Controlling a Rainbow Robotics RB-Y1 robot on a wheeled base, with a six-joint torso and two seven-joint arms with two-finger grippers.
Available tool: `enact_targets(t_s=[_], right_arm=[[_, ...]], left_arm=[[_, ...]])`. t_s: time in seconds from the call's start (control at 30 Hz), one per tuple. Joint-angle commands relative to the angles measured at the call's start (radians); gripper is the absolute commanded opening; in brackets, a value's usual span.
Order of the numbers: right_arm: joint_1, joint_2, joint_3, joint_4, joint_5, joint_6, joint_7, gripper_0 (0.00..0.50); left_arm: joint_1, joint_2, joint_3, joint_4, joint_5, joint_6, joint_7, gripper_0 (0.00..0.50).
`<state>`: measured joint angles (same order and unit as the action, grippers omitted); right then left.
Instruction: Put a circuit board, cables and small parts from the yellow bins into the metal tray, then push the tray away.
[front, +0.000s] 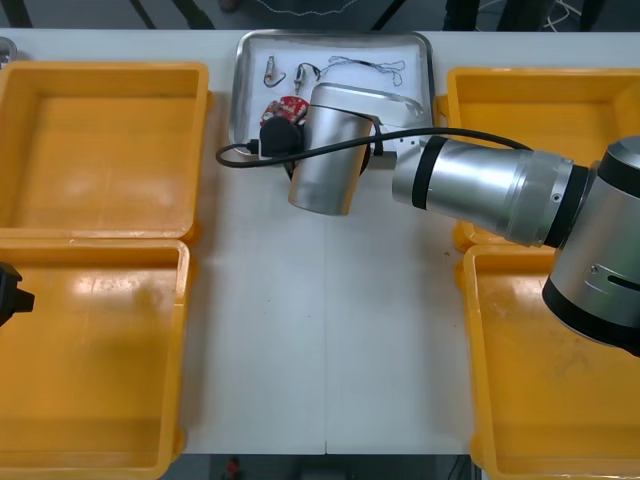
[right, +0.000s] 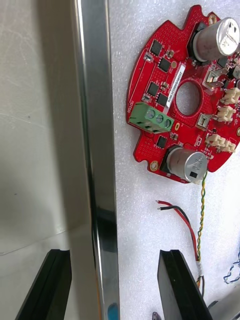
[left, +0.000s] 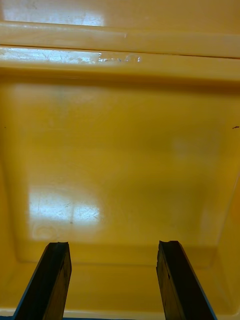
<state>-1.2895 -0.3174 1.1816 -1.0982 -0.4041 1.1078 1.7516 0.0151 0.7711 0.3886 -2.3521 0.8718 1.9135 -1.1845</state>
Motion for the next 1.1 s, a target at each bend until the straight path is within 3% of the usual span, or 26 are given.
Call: enact_targets(t_s=[0.03,0.27,0.3,0.4,0.7,1.1], right_arm=[[-0.05,0.021,-0.094,-0.052,-0.042,0.083,0.057,0.5],[0.03,0.021,-0.218,-0.206,-0.012,0.279,0.057,0.5],[0.061,0.021,-0.263,-0.276,0.005,0.365,0.054,0.5],[0.108,0.021,-0.33,-0.387,0.018,0.484,0.043,0.5],[0.242,0.02,-0.514,-0.649,0.025,0.796,0.023,0.5],[0.394,-0.012,-0.698,-0.914,0.018,0.812,-0.067,0.5]], left_arm=[[0.02,0.039,0.027,-0.03,0.007,0.006,-0.081,0.5],[0.02,0.039,0.027,-0.03,0.007,0.006,-0.081,0.5],[0.02,0.039,0.027,-0.03,0.007,0.006,-0.081,0.5],[0.02,0.039,0.027,-0.03,0.007,0.006,-0.081,0.5],[0.02,0.039,0.027,-0.03,0.007,0.006,-0.081,0.5],[0.02,0.039,0.027,-0.03,0.007,0.006,-0.081,0.5]])
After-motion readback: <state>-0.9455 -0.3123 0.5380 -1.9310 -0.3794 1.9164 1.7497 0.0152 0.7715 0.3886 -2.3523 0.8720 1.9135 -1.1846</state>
